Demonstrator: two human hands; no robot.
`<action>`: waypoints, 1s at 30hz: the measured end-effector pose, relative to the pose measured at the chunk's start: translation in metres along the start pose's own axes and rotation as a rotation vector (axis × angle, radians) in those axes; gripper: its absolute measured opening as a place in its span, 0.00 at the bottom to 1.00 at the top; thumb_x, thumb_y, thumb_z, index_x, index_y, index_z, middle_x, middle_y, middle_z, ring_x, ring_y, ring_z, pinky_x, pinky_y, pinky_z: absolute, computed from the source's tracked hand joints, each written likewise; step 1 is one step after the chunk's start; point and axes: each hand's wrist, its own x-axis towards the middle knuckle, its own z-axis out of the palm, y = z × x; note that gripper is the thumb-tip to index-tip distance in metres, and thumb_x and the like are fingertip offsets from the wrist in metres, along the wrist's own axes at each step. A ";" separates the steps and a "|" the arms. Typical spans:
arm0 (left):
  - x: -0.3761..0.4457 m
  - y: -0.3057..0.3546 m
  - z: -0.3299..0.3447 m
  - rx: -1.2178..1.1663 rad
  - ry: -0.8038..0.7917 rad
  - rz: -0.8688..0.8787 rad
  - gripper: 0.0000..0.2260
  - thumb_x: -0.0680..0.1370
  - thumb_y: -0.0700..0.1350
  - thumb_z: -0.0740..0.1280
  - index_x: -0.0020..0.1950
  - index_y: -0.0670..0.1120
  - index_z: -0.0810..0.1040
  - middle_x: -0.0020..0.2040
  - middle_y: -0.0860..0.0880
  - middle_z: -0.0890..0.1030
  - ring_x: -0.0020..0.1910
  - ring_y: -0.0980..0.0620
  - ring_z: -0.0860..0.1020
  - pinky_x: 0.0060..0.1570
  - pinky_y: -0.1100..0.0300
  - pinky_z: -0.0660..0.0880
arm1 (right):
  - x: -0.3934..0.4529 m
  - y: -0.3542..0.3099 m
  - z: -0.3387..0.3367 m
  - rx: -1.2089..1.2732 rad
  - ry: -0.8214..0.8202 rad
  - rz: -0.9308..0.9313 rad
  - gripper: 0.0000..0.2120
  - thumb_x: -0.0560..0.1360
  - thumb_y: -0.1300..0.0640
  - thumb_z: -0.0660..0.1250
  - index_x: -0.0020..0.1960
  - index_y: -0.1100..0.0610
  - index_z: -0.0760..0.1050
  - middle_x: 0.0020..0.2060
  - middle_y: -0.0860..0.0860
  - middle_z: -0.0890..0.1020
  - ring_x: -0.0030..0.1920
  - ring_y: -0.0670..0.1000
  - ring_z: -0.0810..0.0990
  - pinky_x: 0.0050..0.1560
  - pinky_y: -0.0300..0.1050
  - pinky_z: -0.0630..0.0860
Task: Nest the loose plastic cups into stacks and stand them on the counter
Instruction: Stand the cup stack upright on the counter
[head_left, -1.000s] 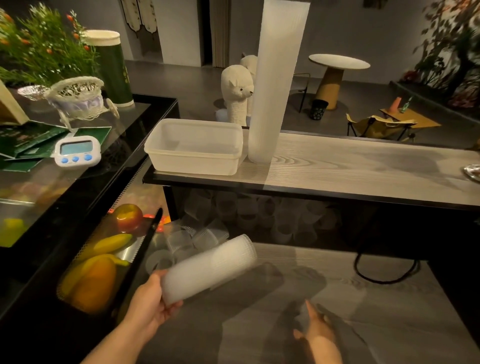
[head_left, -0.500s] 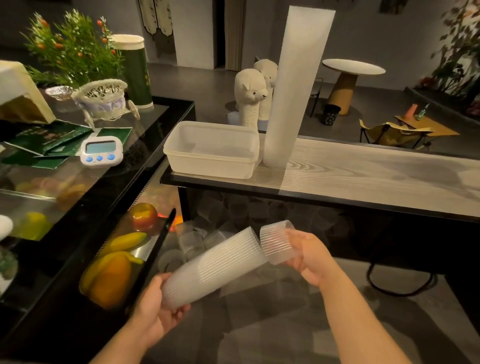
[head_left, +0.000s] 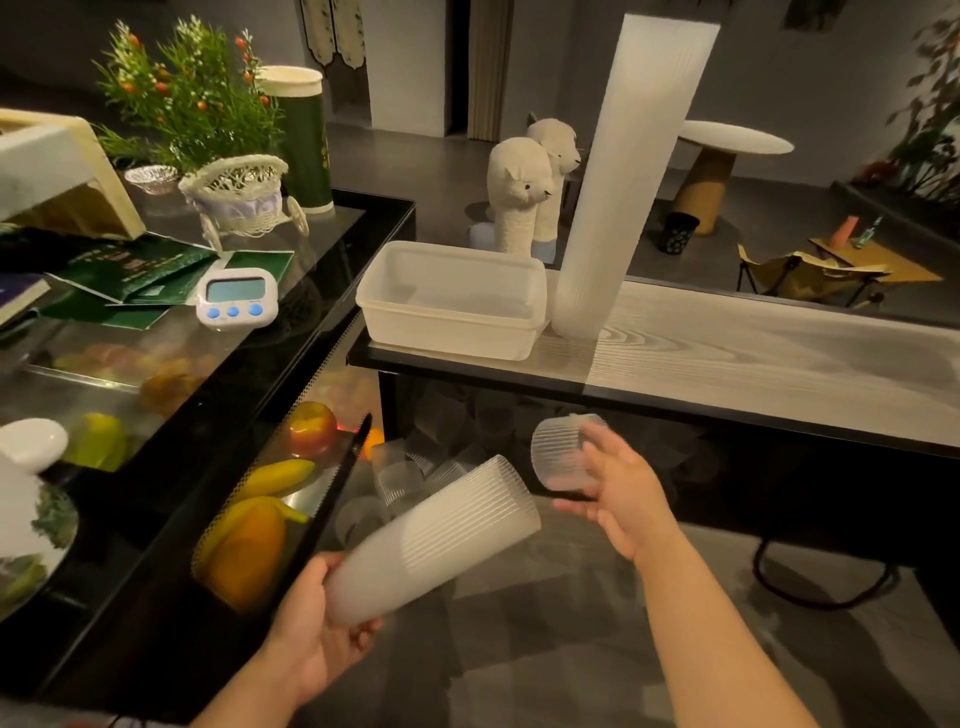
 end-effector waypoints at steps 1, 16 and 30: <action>0.000 0.000 -0.001 -0.002 0.007 0.003 0.14 0.78 0.54 0.60 0.58 0.47 0.75 0.51 0.35 0.78 0.35 0.42 0.75 0.32 0.57 0.69 | -0.002 -0.001 0.003 -0.094 0.061 -0.074 0.14 0.83 0.55 0.58 0.65 0.46 0.75 0.54 0.55 0.80 0.47 0.54 0.82 0.44 0.52 0.83; -0.006 -0.002 -0.004 -0.032 0.103 -0.014 0.14 0.79 0.53 0.60 0.53 0.45 0.77 0.46 0.36 0.77 0.35 0.41 0.73 0.35 0.55 0.68 | -0.043 0.042 0.039 -0.436 -0.236 -0.309 0.19 0.83 0.59 0.58 0.71 0.44 0.68 0.61 0.36 0.77 0.63 0.33 0.72 0.66 0.31 0.67; -0.016 0.031 -0.006 -0.410 -0.081 -0.091 0.33 0.71 0.65 0.69 0.67 0.44 0.75 0.46 0.41 0.80 0.36 0.47 0.79 0.29 0.61 0.75 | 0.055 0.072 0.115 -0.413 0.217 -0.194 0.11 0.76 0.63 0.67 0.51 0.47 0.77 0.53 0.52 0.82 0.53 0.54 0.81 0.52 0.45 0.76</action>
